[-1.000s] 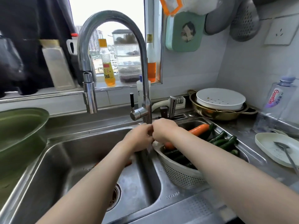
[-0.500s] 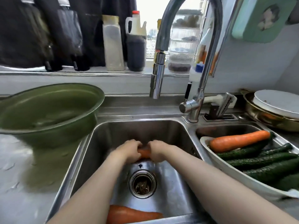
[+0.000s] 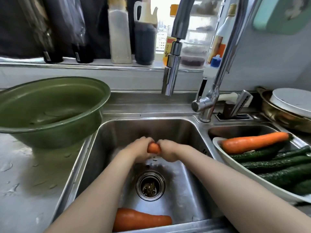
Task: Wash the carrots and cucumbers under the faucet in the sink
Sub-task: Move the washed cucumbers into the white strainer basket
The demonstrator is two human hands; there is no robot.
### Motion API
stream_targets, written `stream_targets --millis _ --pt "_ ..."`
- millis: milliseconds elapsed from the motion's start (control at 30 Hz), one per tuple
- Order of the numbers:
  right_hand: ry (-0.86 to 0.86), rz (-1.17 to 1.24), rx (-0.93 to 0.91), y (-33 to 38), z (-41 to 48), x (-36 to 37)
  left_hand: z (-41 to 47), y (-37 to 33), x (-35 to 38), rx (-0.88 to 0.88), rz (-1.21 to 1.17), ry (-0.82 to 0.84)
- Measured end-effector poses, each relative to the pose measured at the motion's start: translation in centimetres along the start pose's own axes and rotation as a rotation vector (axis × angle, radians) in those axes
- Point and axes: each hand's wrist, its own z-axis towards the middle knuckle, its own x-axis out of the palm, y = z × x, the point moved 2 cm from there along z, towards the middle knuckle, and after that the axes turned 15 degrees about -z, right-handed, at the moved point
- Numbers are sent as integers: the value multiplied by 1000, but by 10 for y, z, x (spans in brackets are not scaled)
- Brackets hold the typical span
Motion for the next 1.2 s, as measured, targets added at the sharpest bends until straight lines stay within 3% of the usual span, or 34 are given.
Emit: stream_targets --millis 233,467,667,833,967,1200 --pt "-169 119 44 -61 -88 -76 -19 -79 -20 204 -256 -163" --pt "-182 92 161 -156 -160 -79 -9 -187 5 368 -136 -111" --pt "-138 138 265 -217 -194 -48 6 -247 42 375 -8 -11" --pt "-55 97 304 -225 -200 -16 13 -263 69 378 237 70" --pt "-82 64 327 -218 -197 9 14 -258 83 271 352 213" --pt "-316 108 241 -176 -190 -25 -6 -225 52 386 124 -63"
